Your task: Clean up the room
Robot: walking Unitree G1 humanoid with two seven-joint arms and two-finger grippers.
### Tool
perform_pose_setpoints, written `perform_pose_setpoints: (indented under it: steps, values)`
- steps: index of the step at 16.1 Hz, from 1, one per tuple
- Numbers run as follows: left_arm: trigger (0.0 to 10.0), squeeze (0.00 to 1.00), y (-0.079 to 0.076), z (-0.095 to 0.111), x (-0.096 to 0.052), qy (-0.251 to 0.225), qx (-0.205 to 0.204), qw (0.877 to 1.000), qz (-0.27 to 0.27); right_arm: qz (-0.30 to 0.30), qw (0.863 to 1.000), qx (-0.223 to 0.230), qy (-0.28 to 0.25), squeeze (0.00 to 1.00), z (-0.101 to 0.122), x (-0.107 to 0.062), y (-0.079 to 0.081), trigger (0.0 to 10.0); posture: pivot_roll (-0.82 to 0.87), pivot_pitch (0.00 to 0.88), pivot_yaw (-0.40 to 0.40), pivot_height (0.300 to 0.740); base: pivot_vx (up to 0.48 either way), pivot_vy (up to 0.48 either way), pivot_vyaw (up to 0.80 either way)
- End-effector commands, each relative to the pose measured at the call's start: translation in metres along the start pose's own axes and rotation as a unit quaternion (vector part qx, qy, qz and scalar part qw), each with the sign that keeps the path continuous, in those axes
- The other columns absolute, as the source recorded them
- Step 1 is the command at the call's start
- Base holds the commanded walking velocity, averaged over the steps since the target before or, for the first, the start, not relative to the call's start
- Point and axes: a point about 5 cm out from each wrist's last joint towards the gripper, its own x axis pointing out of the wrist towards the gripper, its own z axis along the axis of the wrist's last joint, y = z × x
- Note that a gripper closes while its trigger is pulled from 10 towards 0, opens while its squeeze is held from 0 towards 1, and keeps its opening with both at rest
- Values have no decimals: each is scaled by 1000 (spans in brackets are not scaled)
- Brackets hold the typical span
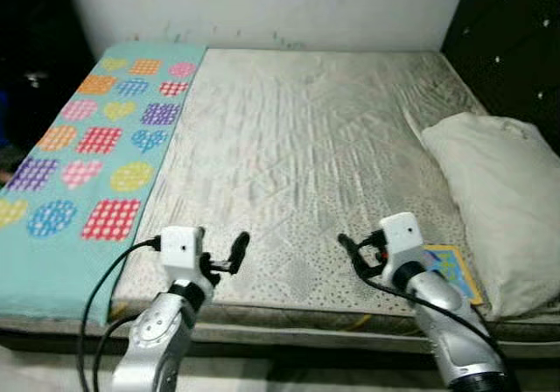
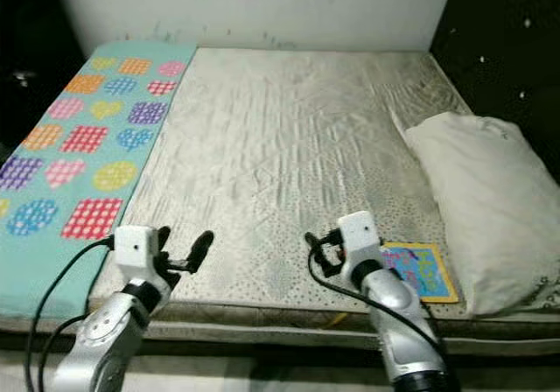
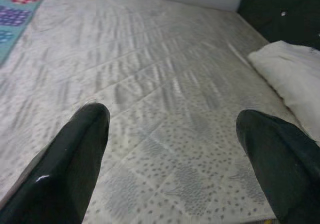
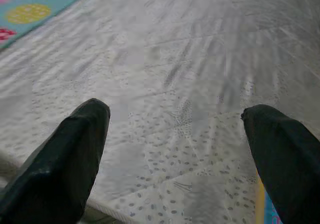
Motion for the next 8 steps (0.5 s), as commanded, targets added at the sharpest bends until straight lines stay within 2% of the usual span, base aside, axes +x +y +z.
perform_pose_setpoints:
  steps: [1, 6, 8]
  values:
    - [10000, 0, 5, -1, -2, 7, 5, 1000, 12, 3, 1000, -2, -3, 0, 1, 0, 3, 10000, -111, 70, 2, 740, 0, 0, 0]
    - [10000, 0, 5, -2, -2, 11, 4, 1000, 16, -5, 1000, -4, -9, 0, 1, -1, 1, 10000, -114, 75, 3, 740, 0, 0, 0]
    - [10000, 0, 6, -2, -1, 12, 5, 1000, 17, -26, 999, -4, -21, 0, 4, -1, -3, 10000, -116, 73, 3, 740, 0, 0, 0]
